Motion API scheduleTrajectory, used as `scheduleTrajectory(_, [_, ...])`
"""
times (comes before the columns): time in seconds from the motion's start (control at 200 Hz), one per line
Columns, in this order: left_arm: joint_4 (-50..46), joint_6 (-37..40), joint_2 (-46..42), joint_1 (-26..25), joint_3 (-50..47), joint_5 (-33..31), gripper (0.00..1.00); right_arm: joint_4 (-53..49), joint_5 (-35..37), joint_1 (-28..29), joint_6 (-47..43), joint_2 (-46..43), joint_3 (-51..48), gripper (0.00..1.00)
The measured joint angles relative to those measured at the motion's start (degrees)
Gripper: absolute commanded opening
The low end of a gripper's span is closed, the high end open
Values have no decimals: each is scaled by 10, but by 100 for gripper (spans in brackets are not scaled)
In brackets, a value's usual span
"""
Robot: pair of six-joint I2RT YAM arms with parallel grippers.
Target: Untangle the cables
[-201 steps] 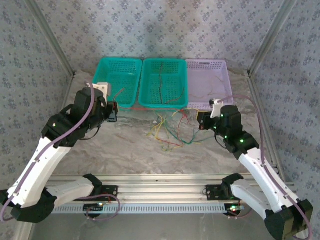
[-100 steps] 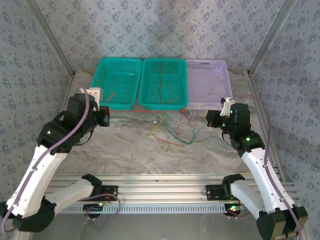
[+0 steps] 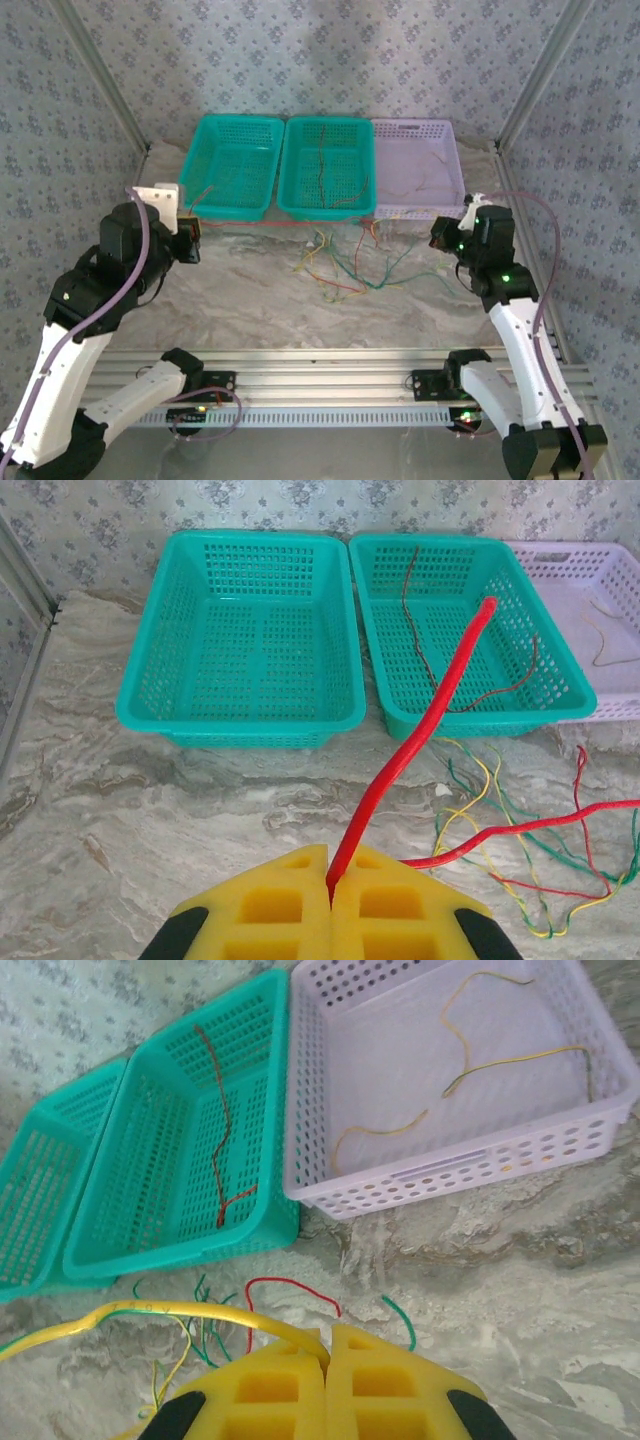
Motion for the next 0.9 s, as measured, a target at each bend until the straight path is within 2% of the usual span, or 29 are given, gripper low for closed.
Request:
scheduleTrajectory(0.215, [-3, 29, -20, 0, 6, 3, 0, -1, 4, -37, 28, -19, -3, 0])
scheduleTrajectory(0.43, [-16, 31, -46, 3, 6, -12, 0, -9, 30, -66, 49, -22, -5, 0])
scheduleTrajectory(0.61, [-16, 16, -42, 4, 10, -5, 0, 3, 19, -72, 56, -35, -20, 0])
scheduleTrajectory(0.899, [15, -32, 35, 3, 125, 40, 0, 24, 11, -68, 57, -95, -57, 0])
